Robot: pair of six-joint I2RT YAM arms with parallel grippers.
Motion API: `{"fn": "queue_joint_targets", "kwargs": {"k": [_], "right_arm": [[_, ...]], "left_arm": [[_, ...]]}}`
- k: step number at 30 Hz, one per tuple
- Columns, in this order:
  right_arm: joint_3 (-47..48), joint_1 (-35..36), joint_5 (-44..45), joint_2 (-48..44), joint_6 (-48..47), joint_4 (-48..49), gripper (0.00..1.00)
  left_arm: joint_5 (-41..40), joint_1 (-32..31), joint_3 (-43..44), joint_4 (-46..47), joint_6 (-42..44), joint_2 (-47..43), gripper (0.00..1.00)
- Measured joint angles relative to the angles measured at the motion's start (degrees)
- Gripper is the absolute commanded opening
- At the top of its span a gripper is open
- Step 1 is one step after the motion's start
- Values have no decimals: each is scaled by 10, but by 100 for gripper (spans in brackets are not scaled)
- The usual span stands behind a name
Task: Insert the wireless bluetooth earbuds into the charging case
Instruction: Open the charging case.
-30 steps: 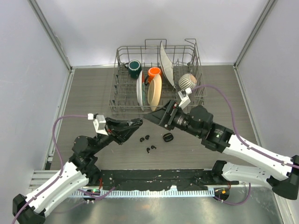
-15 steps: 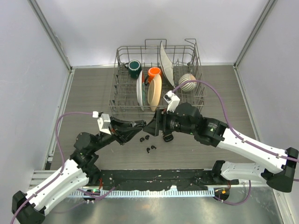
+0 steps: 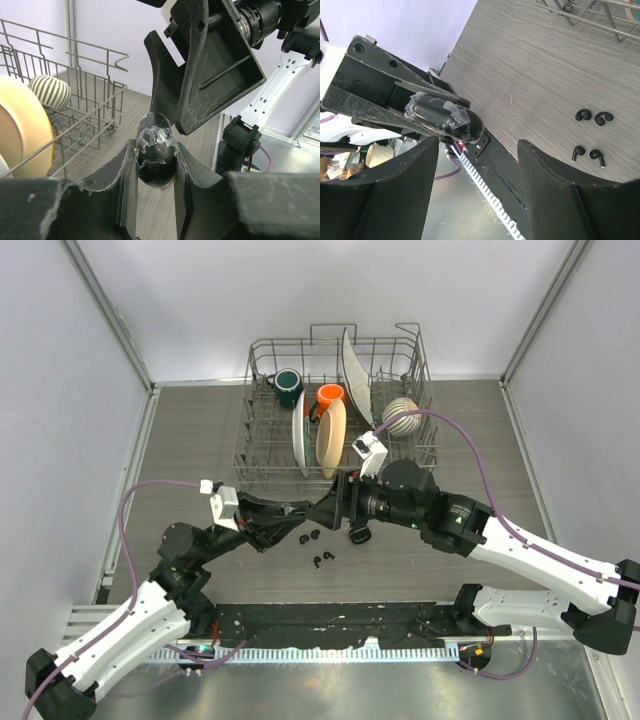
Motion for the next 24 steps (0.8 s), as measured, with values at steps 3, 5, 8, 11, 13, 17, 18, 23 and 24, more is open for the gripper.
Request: {"fn": "queue_joint_targets", "kwargs": {"k": [3, 5, 8, 11, 13, 17, 18, 23, 24], "right_arm": [[0, 0, 0, 0, 2, 3, 67], [0, 0, 1, 3, 4, 2, 66], [0, 0, 0, 7, 11, 2, 65], [0, 2, 0, 8, 17, 2, 64], [0, 3, 0, 8, 21, 4, 64], [0, 4, -5, 8, 35, 14, 64], [0, 4, -6, 8, 38, 16, 64], [-6, -1, -9, 6, 62, 39, 64], [-9, -5, -10, 5, 68, 47, 64]], "left_arm": [[5, 0, 0, -1, 3, -1, 0], [9, 0, 0, -2, 5, -2, 0], [15, 0, 0, -3, 17, -8, 0], [21, 0, 0, -5, 32, -16, 0], [26, 1, 0, -7, 42, -22, 0], [32, 3, 0, -8, 52, -28, 0], [34, 4, 0, -9, 54, -28, 0], [45, 7, 0, -13, 62, -30, 0], [47, 7, 0, -15, 62, -30, 0]]}}
